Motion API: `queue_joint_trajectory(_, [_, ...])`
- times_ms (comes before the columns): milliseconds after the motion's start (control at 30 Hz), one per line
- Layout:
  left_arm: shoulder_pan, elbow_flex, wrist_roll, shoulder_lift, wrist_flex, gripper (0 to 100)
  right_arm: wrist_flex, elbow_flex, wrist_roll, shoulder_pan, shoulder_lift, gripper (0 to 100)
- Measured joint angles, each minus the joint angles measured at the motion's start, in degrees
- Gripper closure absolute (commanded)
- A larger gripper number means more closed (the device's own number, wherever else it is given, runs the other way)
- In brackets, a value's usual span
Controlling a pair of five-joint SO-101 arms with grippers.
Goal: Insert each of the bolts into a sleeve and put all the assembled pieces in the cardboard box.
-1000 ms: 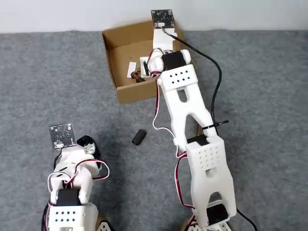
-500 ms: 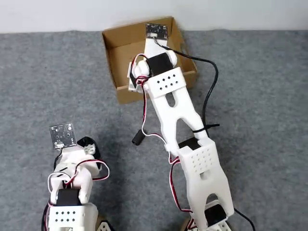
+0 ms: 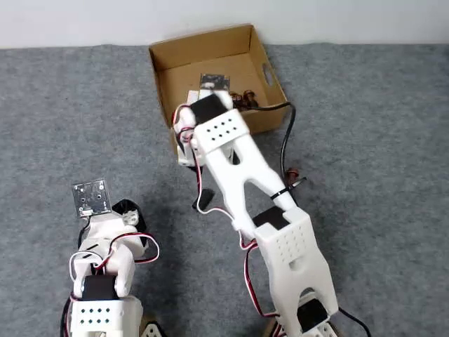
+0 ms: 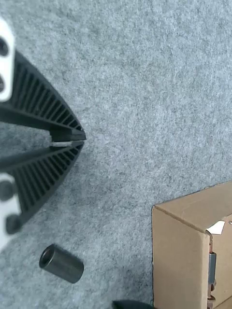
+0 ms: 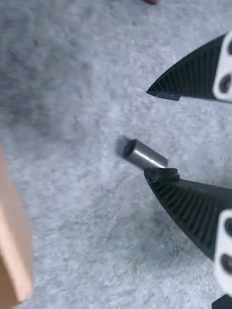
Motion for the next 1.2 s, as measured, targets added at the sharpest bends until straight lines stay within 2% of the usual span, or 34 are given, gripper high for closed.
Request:
queue_joint_trajectory(267, [0.0,0.0,0.0,0.0,0.0,99,0.0,0.8,-1.7,-4.4,2.4,77.9])
queue_joint_trajectory(700, [0.0,0.0,0.0,0.0,0.0,99,-1.4,0.8,-5.1,-6.1,12.6,78.2])
queue_joint_trajectory(767, [0.0,0.0,0.0,0.0,0.0,99,-3.3,0.8,-5.1,-6.0,13.0,82.3])
queue_joint_trajectory(900, [0.0,0.0,0.0,0.0,0.0,99,-5.1,0.8,-5.1,-5.8,14.5,99.8])
queue_joint_trajectory(967, [0.0,0.0,0.0,0.0,0.0,99,-5.2,0.8,-5.1,-5.1,14.7,96.2])
queue_joint_trajectory(1200, [0.0,0.0,0.0,0.0,0.0,99,-4.2,0.8,-5.1,-4.2,13.5,99.1])
